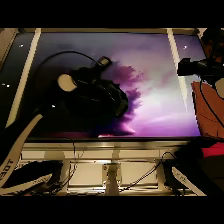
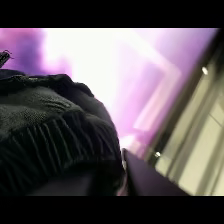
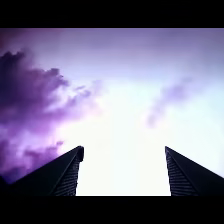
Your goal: Fold the clothes and pants, and hang the long-sleeved shirts on hangers.
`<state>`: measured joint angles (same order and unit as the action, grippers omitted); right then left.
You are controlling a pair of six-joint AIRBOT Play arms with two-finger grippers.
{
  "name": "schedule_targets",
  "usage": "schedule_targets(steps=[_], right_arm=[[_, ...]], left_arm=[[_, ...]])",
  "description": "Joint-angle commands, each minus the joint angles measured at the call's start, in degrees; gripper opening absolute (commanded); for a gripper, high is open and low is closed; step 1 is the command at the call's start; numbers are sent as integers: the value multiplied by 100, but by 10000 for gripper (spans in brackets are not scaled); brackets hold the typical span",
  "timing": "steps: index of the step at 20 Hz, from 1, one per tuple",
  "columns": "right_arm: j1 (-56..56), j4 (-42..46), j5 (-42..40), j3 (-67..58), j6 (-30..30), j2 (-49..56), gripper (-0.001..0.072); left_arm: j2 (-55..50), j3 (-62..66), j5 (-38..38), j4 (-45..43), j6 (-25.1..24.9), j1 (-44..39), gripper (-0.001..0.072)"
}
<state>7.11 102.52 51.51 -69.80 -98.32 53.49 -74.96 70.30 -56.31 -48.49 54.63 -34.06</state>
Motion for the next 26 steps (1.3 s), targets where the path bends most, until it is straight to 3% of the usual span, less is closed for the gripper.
schedule_targets(steps=[1,5,6,9,13,14,17,18,21,26], right_arm=[[0,98,68,-7,44,-4,577],[2,98,376,-4,46,-2,576],[2,94,496,0,48,-2,543],[2,-262,973,11,216,59,337],[155,-2205,1244,11,2079,240,316],[295,-2608,1165,11,2413,297,319],[970,-2957,787,11,2761,612,555],[1250,-2957,643,11,2767,763,586],[2144,-2811,74,9,3053,1266,586],[3198,-2081,-623,4,3051,2059,618]], left_arm=[[-240,-4,-122,-546,2,-669,707],[-114,-4,-136,-645,2,-431,701],[-31,-4,-136,-645,2,-293,701],[289,-4,-118,-645,0,216,701],[925,-4,240,-660,4,1150,701],[1102,-4,339,-660,13,1414,701],[1497,-4,361,-660,46,2214,701],[1598,-4,363,-660,68,2496,701],[1805,-4,361,-658,339,3259,701],[1853,-4,334,-658,844,3954,700]])
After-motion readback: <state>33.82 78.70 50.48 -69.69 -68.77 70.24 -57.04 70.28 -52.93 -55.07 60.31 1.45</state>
